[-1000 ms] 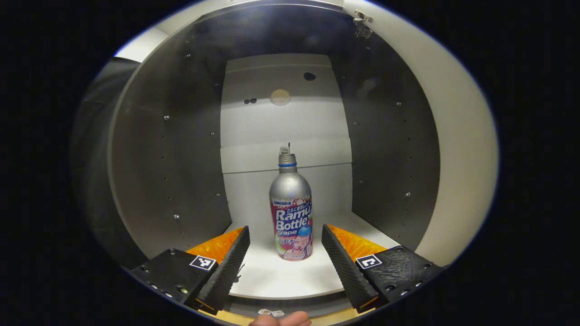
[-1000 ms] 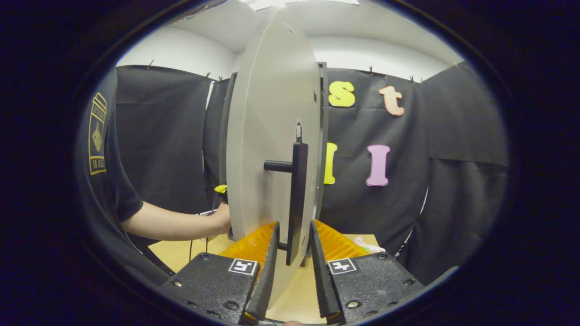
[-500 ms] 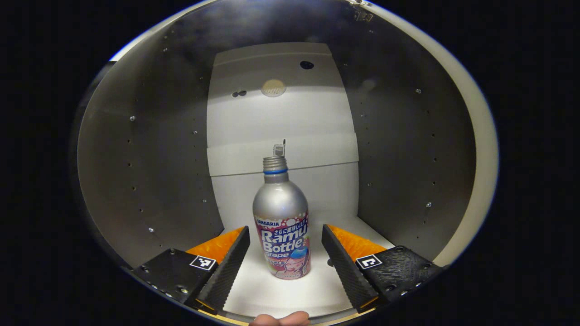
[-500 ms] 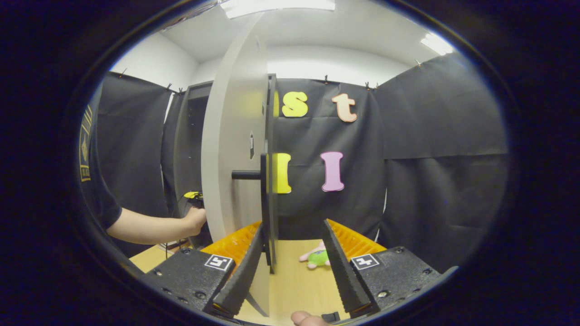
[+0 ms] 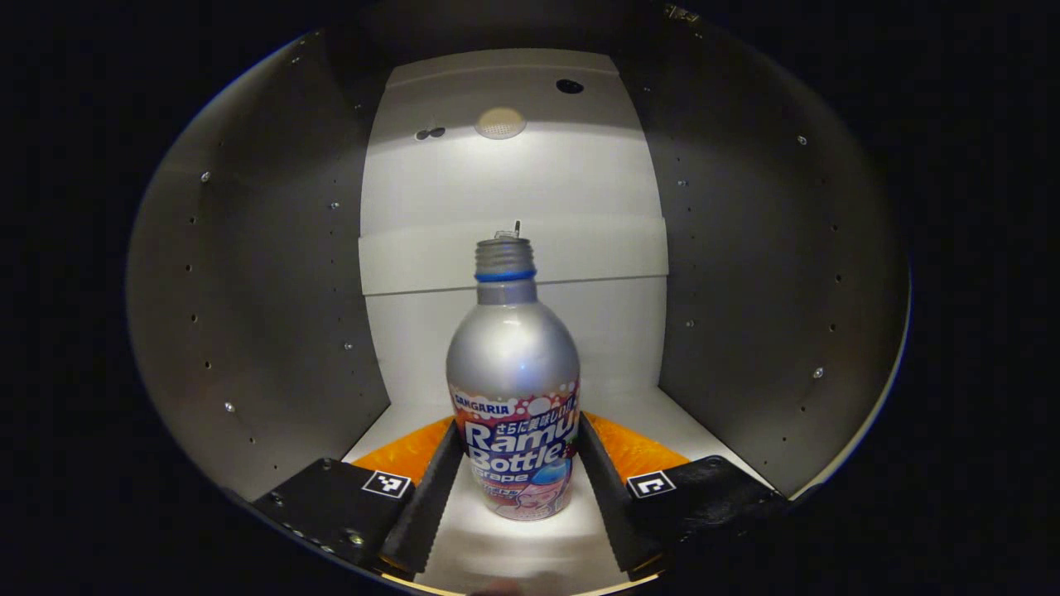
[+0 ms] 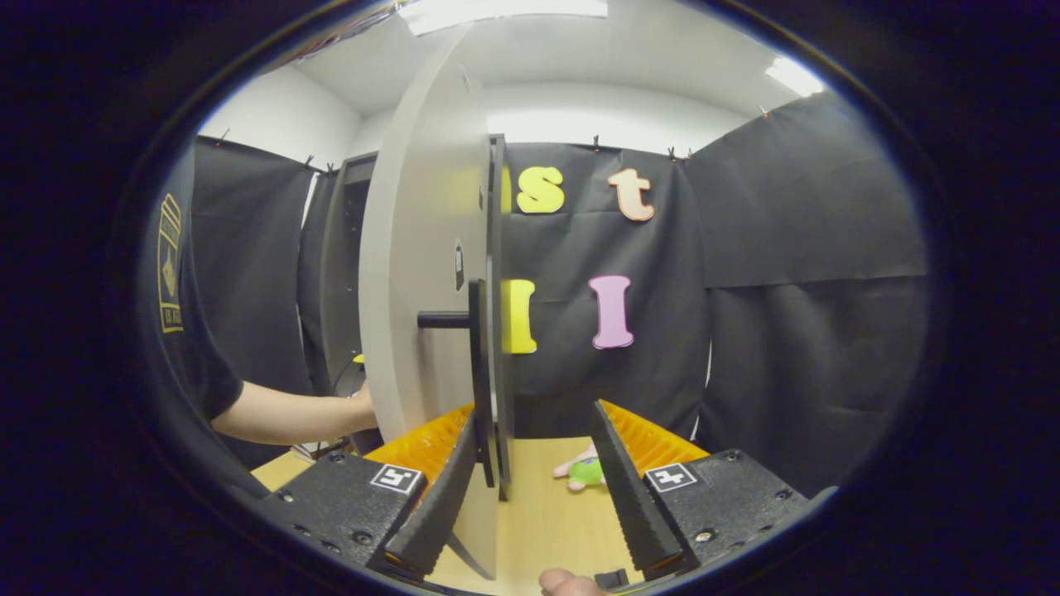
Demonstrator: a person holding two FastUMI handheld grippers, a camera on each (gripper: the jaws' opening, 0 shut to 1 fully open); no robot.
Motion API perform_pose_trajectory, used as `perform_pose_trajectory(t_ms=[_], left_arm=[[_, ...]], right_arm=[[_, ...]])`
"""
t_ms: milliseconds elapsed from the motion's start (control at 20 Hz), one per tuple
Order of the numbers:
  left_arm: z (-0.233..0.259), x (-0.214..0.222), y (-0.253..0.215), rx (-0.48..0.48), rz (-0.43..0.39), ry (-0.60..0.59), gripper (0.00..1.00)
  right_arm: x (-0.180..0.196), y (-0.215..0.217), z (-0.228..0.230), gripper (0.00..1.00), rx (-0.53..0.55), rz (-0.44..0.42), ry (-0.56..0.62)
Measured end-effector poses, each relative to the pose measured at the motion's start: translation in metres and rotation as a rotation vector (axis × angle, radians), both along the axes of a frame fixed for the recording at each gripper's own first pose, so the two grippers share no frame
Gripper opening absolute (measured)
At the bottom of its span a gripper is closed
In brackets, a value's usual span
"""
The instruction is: Open the cabinet door with the right hand, grasp the bottle in the cabinet with the left hand and place it on the coaster, then close the cabinet door with the right hand.
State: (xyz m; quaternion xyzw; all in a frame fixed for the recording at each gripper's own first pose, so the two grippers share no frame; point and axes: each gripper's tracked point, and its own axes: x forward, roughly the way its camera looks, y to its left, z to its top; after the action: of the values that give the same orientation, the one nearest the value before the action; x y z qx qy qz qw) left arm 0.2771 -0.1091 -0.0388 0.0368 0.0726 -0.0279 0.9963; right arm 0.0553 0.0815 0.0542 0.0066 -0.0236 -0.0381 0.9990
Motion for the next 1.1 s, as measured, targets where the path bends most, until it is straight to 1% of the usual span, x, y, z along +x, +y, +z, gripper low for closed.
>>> perform_pose_trajectory(t_ms=[100,150,200,250,300,400,500,550,600,650,700,850,950,1000,1050,1100], left_arm=[[0.002,-0.002,0.002,0.006,0.003,-0.001,0.79],[0.005,-0.004,0.001,0.01,-0.003,-0.009,0.77],[0.009,-0.008,0.001,0.018,-0.009,-0.023,0.88],[0.014,-0.013,0.001,0.025,-0.017,-0.037,0.78],[0.016,-0.019,0.001,0.028,-0.026,-0.041,0.77],[0.025,-0.035,0.003,0.031,-0.045,-0.06,0.78],[0.033,-0.053,0.004,0.033,-0.079,-0.09,0.77],[0.036,-0.065,0.006,0.034,-0.094,-0.099,0.77],[0.038,-0.077,0.009,0.034,-0.102,-0.104,0.77],[0.04,-0.089,0.014,0.031,-0.105,-0.11,0.77],[0.041,-0.101,0.02,0.024,-0.106,-0.115,0.77],[0.041,-0.134,0.049,0.013,-0.107,-0.124,0.77],[0.039,-0.156,0.072,0.022,-0.09,-0.127,0.77],[0.037,-0.165,0.084,0.016,-0.083,-0.129,0.77],[0.036,-0.173,0.095,0.007,-0.075,-0.132,0.77],[0.035,-0.179,0.105,-0.005,-0.069,-0.133,0.77]], right_arm=[[-0.001,0.0,0.0,0.84,-0.002,-0.004,0.001],[0.0,-0.001,-0.001,0.87,-0.001,-0.004,0.004],[-0.001,-0.001,0.0,0.88,-0.001,-0.009,0.002],[-0.003,-0.004,0.0,0.88,-0.004,-0.022,-0.002],[-0.006,-0.006,-0.001,0.89,-0.006,-0.029,-0.001],[-0.012,-0.003,-0.002,0.97,0.001,-0.035,-0.007],[-0.013,-0.002,-0.005,0.98,0.009,-0.036,-0.007],[-0.012,-0.002,-0.006,0.95,0.01,-0.036,-0.006],[-0.012,-0.003,-0.007,0.95,0.011,-0.039,-0.009],[-0.012,-0.003,-0.009,0.95,0.012,-0.042,-0.01],[-0.012,-0.003,-0.01,0.98,0.011,-0.045,-0.01],[-0.011,-0.003,-0.016,0.98,0.005,-0.066,0.011],[-0.012,-0.005,-0.014,0.98,0.003,-0.081,0.013],[-0.012,-0.005,-0.015,0.95,0.003,-0.087,0.016],[-0.012,-0.004,-0.015,0.95,0.007,-0.089,0.023],[-0.013,-0.004,-0.016,0.98,0.011,-0.093,0.032]])
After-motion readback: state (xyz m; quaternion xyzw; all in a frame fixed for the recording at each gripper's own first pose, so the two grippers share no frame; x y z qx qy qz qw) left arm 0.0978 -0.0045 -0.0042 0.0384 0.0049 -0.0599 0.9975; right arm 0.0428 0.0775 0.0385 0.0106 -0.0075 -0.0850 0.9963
